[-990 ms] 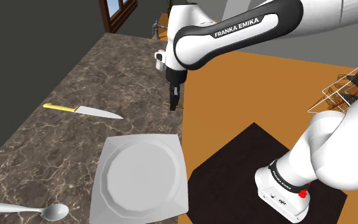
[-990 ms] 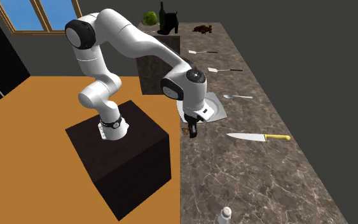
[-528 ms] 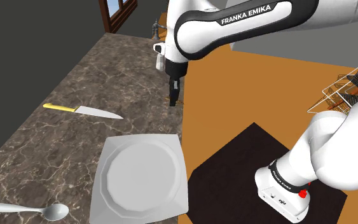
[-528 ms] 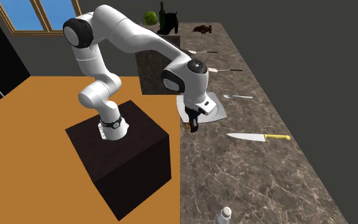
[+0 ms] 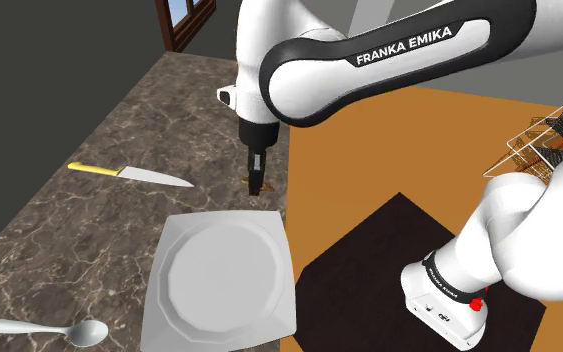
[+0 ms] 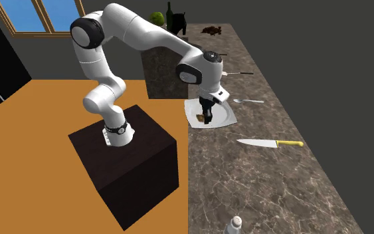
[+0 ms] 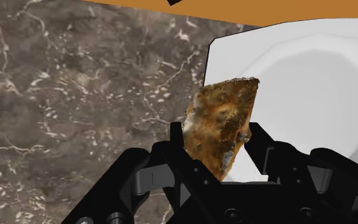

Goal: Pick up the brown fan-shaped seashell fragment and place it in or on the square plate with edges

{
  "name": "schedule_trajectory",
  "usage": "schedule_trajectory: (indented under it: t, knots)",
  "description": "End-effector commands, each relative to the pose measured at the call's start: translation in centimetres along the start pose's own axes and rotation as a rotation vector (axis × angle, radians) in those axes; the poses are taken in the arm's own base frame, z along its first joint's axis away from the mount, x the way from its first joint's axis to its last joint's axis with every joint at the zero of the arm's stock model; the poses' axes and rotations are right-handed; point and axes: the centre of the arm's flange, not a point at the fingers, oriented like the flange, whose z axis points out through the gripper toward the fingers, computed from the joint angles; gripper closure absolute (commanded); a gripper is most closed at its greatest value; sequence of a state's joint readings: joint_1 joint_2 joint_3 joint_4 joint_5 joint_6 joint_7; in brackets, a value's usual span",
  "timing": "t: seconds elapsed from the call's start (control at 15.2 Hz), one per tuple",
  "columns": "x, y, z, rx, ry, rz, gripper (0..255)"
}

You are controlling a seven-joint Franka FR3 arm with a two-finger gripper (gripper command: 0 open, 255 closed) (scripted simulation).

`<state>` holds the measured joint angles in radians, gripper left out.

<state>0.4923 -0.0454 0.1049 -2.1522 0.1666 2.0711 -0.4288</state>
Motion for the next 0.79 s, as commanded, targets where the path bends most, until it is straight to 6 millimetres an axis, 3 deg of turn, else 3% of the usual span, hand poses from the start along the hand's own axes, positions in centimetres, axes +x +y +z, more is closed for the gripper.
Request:
schedule_trajectory:
  t: [0.0, 0.59, 0.66, 0.73]
  knots:
    - [0.8, -2.5, 0.4, 0.0, 0.0, 0.001, 255]
    - [5.2, -13.4, 1.9, 0.0, 0.0, 0.001, 255]
    - [6.0, -15.4, 2.2, 0.0, 0.0, 0.001, 255]
    - [6.0, -15.3, 2.7, 0.0, 0.0, 0.001, 255]
